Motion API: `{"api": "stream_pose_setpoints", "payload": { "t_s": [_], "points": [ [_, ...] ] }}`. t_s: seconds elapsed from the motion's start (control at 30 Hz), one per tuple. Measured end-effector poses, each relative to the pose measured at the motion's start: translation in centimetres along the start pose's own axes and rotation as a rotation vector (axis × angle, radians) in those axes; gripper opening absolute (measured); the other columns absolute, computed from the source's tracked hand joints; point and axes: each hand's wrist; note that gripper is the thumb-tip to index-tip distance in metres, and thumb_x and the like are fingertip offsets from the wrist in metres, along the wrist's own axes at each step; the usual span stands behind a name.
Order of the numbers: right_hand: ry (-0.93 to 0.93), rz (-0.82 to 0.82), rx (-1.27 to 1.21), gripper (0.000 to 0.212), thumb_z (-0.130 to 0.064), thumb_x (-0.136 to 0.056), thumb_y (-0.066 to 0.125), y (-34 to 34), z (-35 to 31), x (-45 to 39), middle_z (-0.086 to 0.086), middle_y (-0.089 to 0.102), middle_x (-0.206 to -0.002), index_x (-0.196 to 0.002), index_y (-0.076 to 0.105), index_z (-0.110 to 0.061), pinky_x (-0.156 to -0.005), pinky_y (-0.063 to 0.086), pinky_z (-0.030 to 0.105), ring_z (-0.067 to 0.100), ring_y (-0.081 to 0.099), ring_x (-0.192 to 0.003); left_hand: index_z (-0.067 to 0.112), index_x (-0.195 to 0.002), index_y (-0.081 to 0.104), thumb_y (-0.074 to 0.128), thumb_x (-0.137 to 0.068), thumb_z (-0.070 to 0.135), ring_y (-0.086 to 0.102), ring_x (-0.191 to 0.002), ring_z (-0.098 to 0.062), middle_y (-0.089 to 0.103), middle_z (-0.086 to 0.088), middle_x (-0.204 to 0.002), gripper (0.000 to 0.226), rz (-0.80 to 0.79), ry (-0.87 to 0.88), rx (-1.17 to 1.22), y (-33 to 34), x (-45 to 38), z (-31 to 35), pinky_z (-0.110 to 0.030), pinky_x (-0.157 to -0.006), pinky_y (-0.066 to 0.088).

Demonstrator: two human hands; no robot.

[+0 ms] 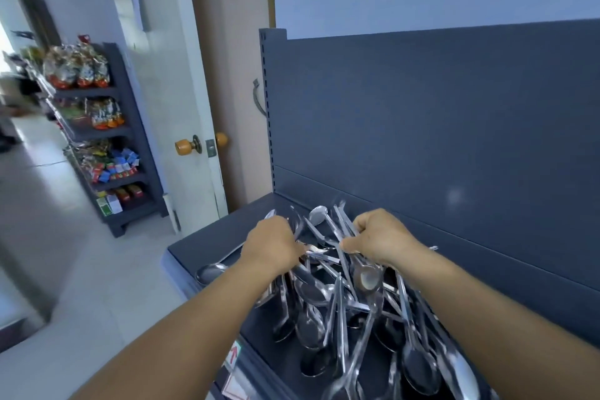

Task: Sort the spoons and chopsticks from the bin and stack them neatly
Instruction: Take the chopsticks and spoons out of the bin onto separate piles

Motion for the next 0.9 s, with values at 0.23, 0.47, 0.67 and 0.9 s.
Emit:
{"api": "stream_pose_setpoints", "payload": {
  "t_s": [0.23, 0.47, 0.67, 0.9],
  "points": [
    [0.003, -0.022, 0.035, 0.034, -0.040, -0.074, 0.071, 1.8, 0.5, -3.1, -0.009, 0.059, -0.091, -0.103, 0.059, -0.027, -0.066, 0.040, 0.025, 0.013, 0.057, -0.083, 0.008, -0.093, 0.051, 0.056, -0.091, 0.025, 0.051, -0.070, -0.023, 0.062, -0.013, -0.100, 0.018, 0.053, -0.021, -0.043, 1.0, -1.5, -0.8, -0.030, -0.055, 0.037],
    [-0.067, -0.096, 0.212, 0.060, -0.045, -0.090, 0.050, 1.1, 1.2, 0.1, -0.001, 0.036, -0.148, -0.144, 0.032, -0.026, -0.103, 0.035, 0.032, 0.021, 0.038, -0.132, 0.010, -0.131, 0.041, 0.048, -0.095, 0.031, 0.041, -0.122, -0.027, 0.046, -0.009, -0.132, 0.042, 0.010, 0.130, -0.277, 1.1, 1.0, -1.2, -0.036, -0.092, 0.040],
    [-0.074, -0.058, 0.274, 0.063, -0.046, -0.093, 0.044, 1.2, 1.1, 7.0, -0.005, 0.023, -0.155, -0.149, 0.022, -0.026, -0.114, 0.023, 0.031, 0.015, 0.023, -0.141, 0.012, -0.135, 0.036, 0.045, -0.096, 0.037, 0.036, -0.128, -0.024, 0.042, -0.005, -0.139, 0.047, -0.036, 0.354, -0.315, 1.1, 5.4, -0.7, -0.034, -0.101, 0.033],
    [0.040, 0.108, 0.240, 0.056, -0.044, -0.091, 0.048, 1.2, 1.7, 16.1, -0.004, 0.035, -0.150, -0.142, 0.035, -0.026, -0.111, 0.025, 0.029, 0.016, 0.030, -0.138, 0.011, -0.141, 0.030, 0.047, -0.096, 0.037, 0.032, -0.134, -0.025, 0.038, -0.008, -0.145, 0.055, -0.113, 0.633, -0.322, 1.3, 11.8, 0.9, -0.034, -0.110, 0.028]
  ]
}}
Point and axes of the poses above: each hand's wrist, its own x-axis away from the middle knuckle, its own y-axis out of the palm, z = x × y
